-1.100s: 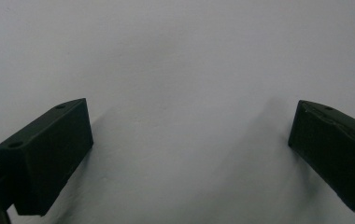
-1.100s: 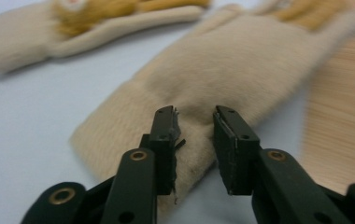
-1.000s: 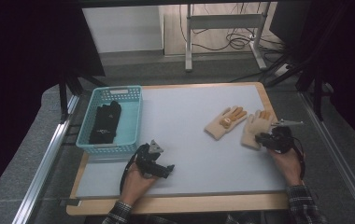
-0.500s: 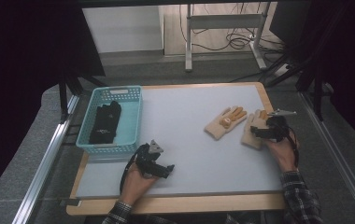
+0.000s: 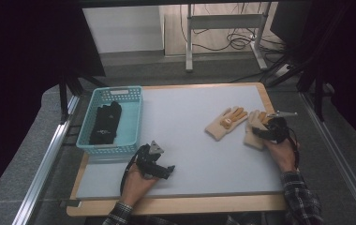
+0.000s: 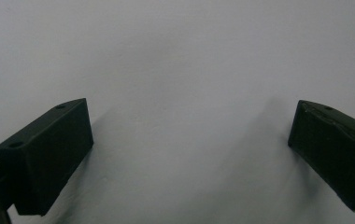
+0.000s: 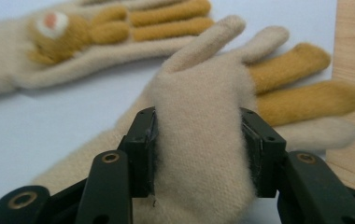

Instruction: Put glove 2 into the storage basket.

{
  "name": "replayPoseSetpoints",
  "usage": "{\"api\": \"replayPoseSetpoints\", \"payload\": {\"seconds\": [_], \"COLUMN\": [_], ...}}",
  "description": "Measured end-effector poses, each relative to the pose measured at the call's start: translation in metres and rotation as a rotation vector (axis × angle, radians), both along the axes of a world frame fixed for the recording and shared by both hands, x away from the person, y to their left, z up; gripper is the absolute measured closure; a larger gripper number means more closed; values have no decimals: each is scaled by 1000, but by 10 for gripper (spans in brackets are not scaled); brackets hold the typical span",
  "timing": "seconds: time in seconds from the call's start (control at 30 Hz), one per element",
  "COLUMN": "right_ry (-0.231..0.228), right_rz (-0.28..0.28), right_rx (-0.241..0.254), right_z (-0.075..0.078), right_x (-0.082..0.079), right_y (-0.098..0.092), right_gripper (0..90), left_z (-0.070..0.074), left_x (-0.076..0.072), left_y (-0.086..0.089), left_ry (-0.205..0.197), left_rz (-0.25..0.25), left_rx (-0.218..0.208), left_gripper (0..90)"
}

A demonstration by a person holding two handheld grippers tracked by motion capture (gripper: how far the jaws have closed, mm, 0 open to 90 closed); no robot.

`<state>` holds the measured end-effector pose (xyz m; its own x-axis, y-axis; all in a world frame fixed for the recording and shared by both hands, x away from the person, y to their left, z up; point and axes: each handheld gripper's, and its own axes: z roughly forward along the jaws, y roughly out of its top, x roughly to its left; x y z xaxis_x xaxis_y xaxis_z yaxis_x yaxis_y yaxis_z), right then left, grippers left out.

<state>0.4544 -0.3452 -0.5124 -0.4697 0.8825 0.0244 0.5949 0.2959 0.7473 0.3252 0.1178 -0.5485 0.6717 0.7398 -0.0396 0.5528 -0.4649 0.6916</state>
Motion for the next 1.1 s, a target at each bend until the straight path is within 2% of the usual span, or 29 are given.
{"api": "replayPoseSetpoints", "payload": {"seconds": [0.17,0.3,0.4,0.5,0.6,0.73,0.87,0.93,1.1], "right_ry": [-29,-67,-83,-102,-101,-94,-82,-73,-36], "right_rz": [21,73,136,193,260,331,391,411,440], "right_rx": [47,75,100,91,98,92,67,52,34], "right_z": [16,35,48,57,61,61,52,44,22], "right_x": [-12,-26,-38,-48,-57,-66,-73,-75,-76], "right_y": [3,17,35,57,81,115,151,169,198], "right_gripper": [526,522,515,513,512,509,506,505,496], "left_z": [0,0,0,0,0,0,0,0,0], "left_x": [0,0,0,0,0,0,0,0,0], "left_y": [0,0,0,0,0,0,0,0,0], "left_ry": [-3,-3,-3,-3,-3,-5,-5,-5,-5], "left_rz": [-2,-2,-2,-2,-2,-1,-1,-1,-1], "left_rx": [3,3,3,3,3,2,1,1,1], "left_gripper": [1,1,1,2,2,2,2,2,2]}}
